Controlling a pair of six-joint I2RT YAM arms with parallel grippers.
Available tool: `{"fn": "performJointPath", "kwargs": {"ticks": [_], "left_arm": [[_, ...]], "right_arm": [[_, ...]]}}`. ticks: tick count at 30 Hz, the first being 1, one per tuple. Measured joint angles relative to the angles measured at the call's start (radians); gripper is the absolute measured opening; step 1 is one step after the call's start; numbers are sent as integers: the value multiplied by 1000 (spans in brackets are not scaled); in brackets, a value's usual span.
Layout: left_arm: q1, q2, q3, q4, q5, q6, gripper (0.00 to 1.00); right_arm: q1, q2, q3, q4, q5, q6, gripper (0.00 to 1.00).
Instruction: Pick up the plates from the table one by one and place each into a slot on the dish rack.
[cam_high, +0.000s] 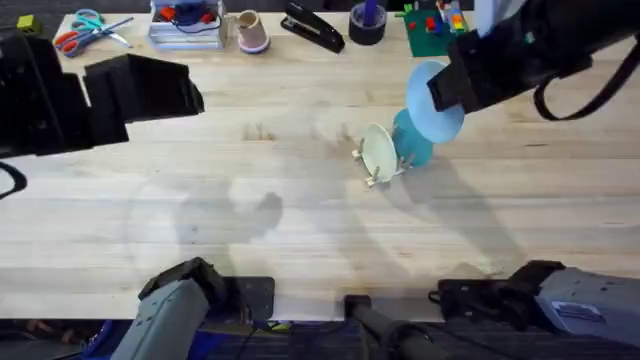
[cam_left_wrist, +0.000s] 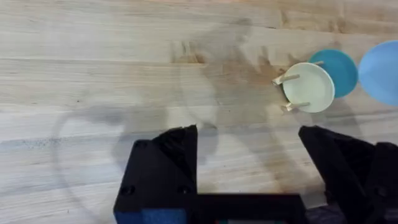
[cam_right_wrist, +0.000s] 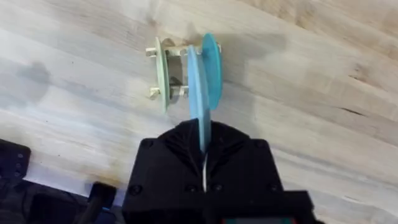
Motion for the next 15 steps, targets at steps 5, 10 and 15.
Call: {"fn": "performJointPath", "kwargs": {"ticks": [5, 10, 15], "left_arm": [[0, 0, 0, 0, 0, 0, 994], [0, 0, 0, 0, 0, 0, 994], [0, 0, 0, 0, 0, 0, 994]], "right_arm": [[0, 0, -33, 15, -1, 0, 29], [0, 0, -70, 39, -3, 0, 29], [0, 0, -73, 45, -3, 0, 29]]}}
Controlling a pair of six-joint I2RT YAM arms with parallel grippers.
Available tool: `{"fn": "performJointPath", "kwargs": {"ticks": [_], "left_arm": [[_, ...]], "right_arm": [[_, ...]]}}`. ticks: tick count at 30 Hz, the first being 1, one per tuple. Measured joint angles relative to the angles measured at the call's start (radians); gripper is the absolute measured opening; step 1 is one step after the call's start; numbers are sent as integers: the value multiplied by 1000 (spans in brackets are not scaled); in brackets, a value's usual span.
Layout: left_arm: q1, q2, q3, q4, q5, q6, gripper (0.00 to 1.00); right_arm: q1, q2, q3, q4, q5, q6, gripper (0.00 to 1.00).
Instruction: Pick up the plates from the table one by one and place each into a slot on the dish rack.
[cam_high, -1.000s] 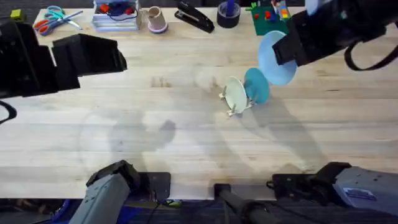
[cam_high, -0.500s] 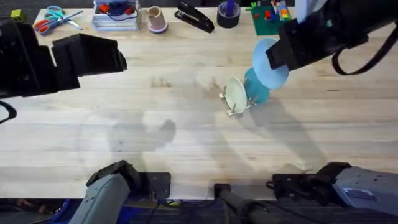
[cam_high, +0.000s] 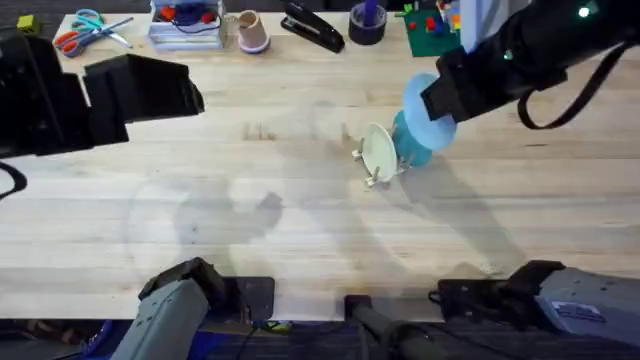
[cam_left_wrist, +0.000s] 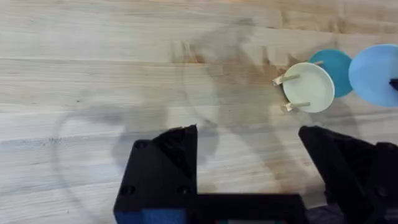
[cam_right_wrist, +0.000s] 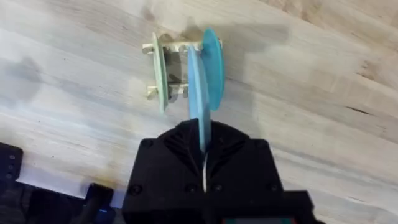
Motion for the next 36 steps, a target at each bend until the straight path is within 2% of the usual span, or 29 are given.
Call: {"fn": "performJointPath", "kwargs": {"ticks": [36], "left_arm": [[0, 0, 0, 0, 0, 0, 994]], "right_arm": [[18, 45, -66, 45, -20, 0, 29]]}}
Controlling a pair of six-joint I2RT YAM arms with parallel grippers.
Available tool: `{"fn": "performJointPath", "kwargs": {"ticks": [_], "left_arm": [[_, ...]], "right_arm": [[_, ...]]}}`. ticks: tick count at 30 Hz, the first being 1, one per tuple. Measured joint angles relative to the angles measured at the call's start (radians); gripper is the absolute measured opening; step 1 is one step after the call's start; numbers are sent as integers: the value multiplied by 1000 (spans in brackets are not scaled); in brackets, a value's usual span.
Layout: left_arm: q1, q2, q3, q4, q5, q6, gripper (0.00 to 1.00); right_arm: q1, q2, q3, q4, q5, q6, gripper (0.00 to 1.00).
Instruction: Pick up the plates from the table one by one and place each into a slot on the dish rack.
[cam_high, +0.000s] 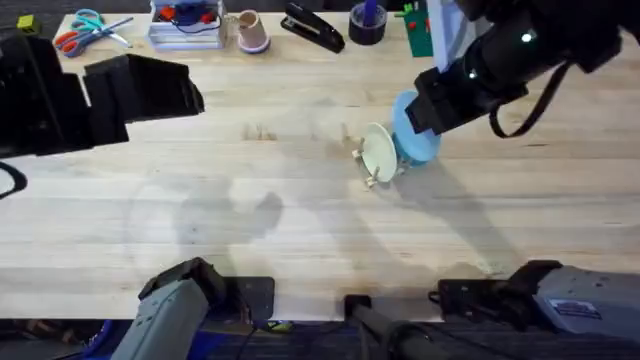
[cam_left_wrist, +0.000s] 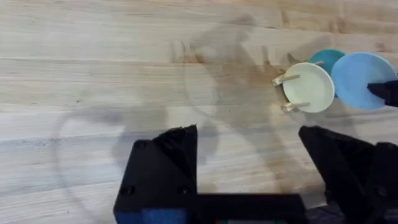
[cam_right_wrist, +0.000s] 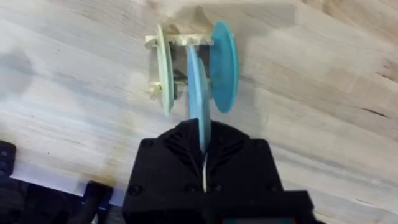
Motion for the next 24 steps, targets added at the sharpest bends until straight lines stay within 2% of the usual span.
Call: {"fn": "performJointPath", "kwargs": {"ticks": [24], "left_arm": [[0, 0, 0, 0, 0, 0, 994]], "right_arm": [[22, 42, -27, 17, -2, 1, 29]]}}
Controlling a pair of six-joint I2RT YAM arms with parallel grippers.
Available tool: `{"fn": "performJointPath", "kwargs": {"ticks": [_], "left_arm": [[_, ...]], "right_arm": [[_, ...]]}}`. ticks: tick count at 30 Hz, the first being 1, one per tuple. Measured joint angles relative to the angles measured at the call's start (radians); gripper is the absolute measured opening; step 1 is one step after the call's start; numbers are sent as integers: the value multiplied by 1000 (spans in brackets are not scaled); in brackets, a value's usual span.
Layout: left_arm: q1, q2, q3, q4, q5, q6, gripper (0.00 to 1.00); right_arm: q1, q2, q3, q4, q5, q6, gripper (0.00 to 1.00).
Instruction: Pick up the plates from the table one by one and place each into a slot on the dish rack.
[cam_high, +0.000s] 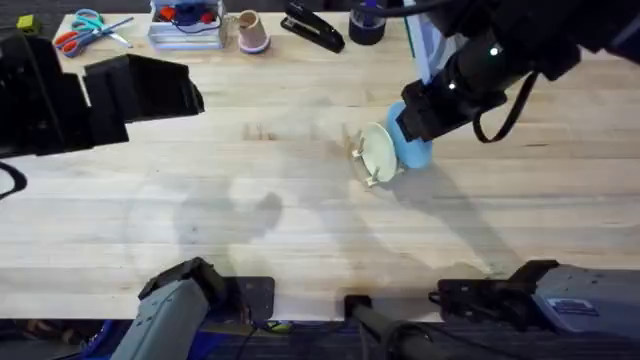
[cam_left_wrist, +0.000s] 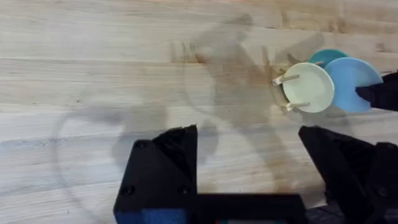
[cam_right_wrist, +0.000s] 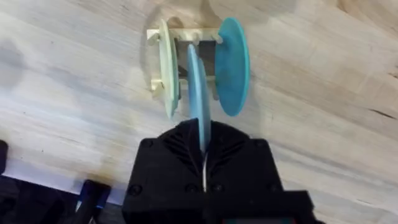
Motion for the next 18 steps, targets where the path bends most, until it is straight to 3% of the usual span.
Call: {"fn": "performJointPath", "kwargs": {"ticks": [18], "left_arm": [[0, 0, 0, 0, 0, 0, 994]], "right_arm": [[0, 0, -52, 50, 0, 3, 29]]}}
